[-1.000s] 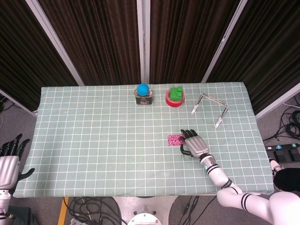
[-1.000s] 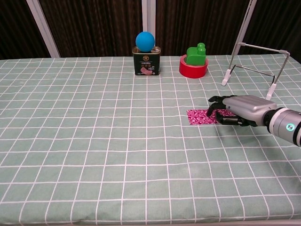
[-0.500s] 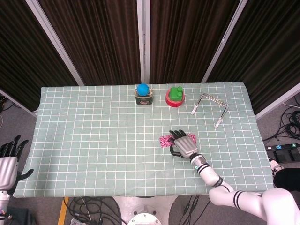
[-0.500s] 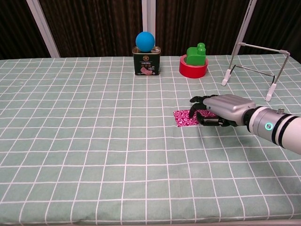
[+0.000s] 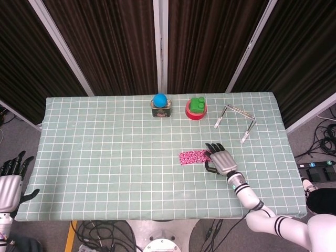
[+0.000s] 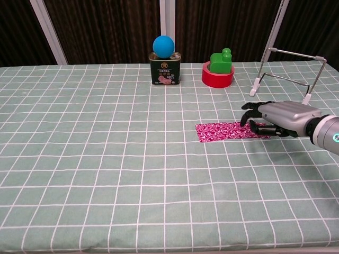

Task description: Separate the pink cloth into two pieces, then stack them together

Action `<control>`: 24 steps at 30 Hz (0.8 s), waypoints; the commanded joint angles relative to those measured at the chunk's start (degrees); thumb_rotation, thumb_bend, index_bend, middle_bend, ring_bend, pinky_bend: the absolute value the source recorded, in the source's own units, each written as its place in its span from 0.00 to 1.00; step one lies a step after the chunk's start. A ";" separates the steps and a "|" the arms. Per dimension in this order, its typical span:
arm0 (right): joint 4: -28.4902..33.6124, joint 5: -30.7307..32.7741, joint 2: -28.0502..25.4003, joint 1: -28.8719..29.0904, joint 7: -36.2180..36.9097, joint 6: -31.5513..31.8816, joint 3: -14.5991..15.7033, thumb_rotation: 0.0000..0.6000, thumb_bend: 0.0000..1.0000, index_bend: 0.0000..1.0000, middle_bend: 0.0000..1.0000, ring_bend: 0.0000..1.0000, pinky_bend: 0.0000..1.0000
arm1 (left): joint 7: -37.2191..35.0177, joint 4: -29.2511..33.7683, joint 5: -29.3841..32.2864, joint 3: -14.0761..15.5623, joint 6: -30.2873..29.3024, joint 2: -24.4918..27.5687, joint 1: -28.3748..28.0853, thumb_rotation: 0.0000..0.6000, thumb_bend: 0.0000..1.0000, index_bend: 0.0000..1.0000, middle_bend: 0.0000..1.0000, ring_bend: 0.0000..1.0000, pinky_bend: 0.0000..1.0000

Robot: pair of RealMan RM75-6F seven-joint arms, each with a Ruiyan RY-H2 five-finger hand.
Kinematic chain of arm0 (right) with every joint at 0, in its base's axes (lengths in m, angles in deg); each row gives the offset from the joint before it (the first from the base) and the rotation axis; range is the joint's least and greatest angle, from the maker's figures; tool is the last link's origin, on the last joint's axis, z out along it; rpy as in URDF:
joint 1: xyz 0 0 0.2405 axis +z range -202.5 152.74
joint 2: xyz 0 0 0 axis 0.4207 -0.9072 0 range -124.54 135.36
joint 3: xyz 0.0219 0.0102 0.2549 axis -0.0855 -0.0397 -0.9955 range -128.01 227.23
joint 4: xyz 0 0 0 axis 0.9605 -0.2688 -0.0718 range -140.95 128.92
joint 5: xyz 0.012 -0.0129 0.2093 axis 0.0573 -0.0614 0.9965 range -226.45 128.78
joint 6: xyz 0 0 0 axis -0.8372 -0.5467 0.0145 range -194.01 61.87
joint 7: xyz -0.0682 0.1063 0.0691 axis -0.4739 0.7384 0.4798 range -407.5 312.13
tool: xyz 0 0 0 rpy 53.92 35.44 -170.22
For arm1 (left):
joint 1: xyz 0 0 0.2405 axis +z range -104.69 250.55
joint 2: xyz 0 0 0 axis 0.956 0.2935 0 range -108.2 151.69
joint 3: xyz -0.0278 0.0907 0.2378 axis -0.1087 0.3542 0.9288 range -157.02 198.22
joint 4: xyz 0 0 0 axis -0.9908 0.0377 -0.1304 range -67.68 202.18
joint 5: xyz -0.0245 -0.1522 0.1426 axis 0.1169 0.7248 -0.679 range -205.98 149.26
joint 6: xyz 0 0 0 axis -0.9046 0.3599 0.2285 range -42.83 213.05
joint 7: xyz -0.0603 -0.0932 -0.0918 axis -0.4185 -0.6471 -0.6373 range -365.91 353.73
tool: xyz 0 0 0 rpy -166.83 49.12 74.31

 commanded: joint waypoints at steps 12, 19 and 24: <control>1.71 -1.84 -1.67 -1.21 0.26 0.11 2.77 0.00 0.62 0.25 0.00 0.00 0.00 | 0.49 0.63 -0.01 0.06 -0.12 0.24 0.18 1.00 0.06 0.18 0.13 0.13 0.16; 9.41 -4.66 -6.47 -3.95 -1.90 3.52 6.29 0.00 0.61 0.25 0.00 0.00 0.00 | 0.46 0.25 -0.32 -0.16 0.70 -0.38 -0.61 1.00 0.06 0.18 0.13 0.13 0.16; 12.74 -5.88 -9.27 -4.99 -2.24 5.33 7.04 0.00 0.61 0.25 0.00 0.00 0.00 | 0.30 -0.12 -0.29 -0.36 0.91 -0.68 -0.91 1.00 0.06 0.18 0.13 0.13 0.16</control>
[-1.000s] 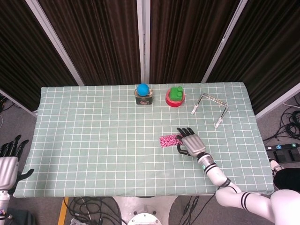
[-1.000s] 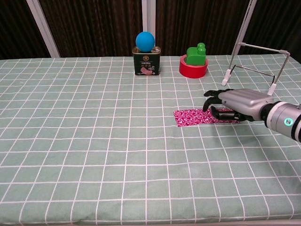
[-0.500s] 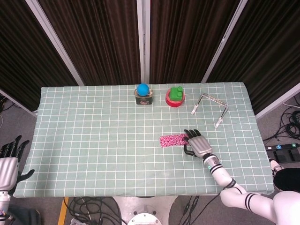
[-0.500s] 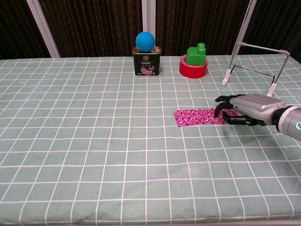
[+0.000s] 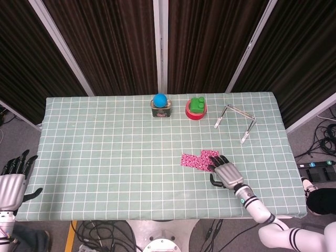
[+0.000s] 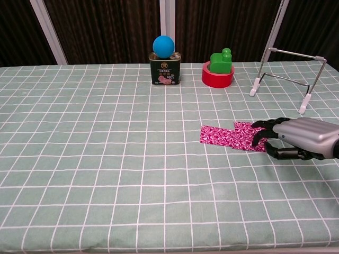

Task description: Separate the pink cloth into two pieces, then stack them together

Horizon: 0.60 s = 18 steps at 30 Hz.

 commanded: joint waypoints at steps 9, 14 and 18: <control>-3.02 2.10 1.16 1.43 0.51 -1.18 -3.12 0.00 0.60 0.25 0.00 0.00 0.00 | -0.09 -0.26 -0.05 0.15 -0.25 -0.28 0.15 1.00 0.06 0.18 0.13 0.13 0.16; -7.03 3.12 4.15 2.80 1.13 -3.43 -4.01 0.00 0.60 0.25 0.00 0.00 0.00 | 0.12 0.17 0.13 0.29 -0.51 0.10 0.48 1.00 0.06 0.18 0.13 0.13 0.16; -8.30 2.97 5.17 3.29 1.32 -4.15 -3.97 0.00 0.60 0.25 0.00 0.00 0.00 | 0.19 0.24 0.21 0.39 -0.60 0.14 0.64 1.00 0.06 0.19 0.13 0.13 0.16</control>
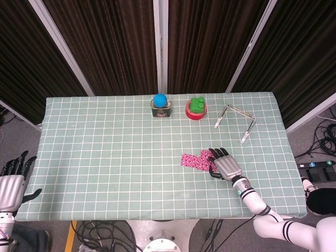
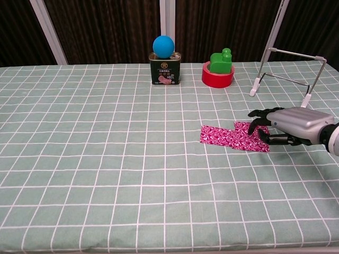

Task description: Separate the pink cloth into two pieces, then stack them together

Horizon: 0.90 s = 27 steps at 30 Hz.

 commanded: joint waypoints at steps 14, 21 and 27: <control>4.79 -3.13 -2.87 -1.45 -1.27 1.39 3.44 0.00 0.61 0.25 0.00 0.00 0.00 | 0.10 -0.01 0.17 -0.13 0.40 -0.19 -0.25 1.00 0.06 0.18 0.13 0.13 0.16; 8.30 -4.47 -4.80 -2.35 -2.48 2.56 4.85 0.00 0.60 0.25 0.00 0.00 0.00 | 0.09 0.03 0.17 -0.11 0.29 -0.15 -0.17 1.00 0.06 0.18 0.13 0.13 0.16; 7.80 -4.41 -4.14 -1.41 -1.64 3.21 2.60 0.00 0.60 0.25 0.00 0.00 0.00 | -0.22 -0.02 -0.09 -0.07 -0.10 0.00 -0.01 1.00 0.06 0.18 0.13 0.13 0.16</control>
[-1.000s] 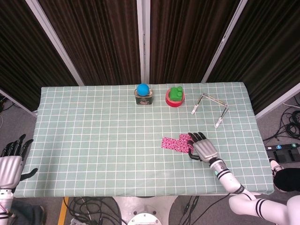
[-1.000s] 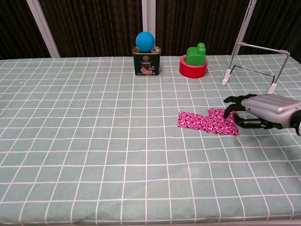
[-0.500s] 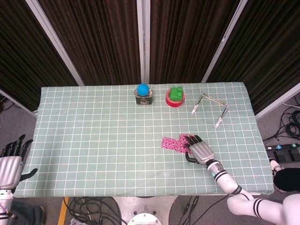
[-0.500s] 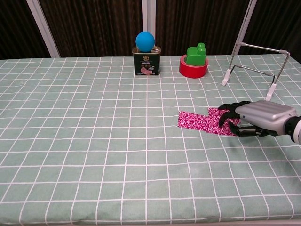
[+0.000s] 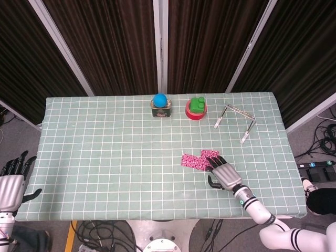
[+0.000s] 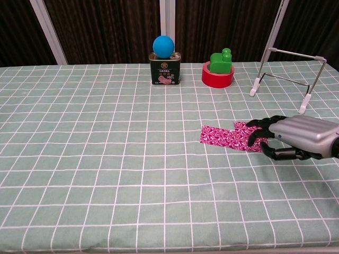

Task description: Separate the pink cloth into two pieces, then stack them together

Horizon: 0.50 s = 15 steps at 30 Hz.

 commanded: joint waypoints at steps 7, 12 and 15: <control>-5.49 3.35 3.94 2.37 -0.15 -3.57 -2.50 0.00 0.60 0.25 0.00 0.00 0.00 | -0.36 -0.11 0.22 0.25 -0.56 0.16 0.68 1.00 0.06 0.18 0.13 0.13 0.16; -7.44 4.29 5.79 3.20 -0.04 -4.78 -3.11 0.00 0.60 0.25 0.00 0.00 0.00 | -0.41 -0.16 0.37 0.17 -0.51 0.18 0.72 1.00 0.06 0.18 0.13 0.13 0.16; -8.15 4.24 6.88 3.78 0.02 -5.00 -3.48 0.00 0.60 0.25 0.00 0.00 0.00 | -0.46 -0.20 0.27 0.13 -0.48 0.26 0.66 1.00 0.06 0.18 0.13 0.13 0.16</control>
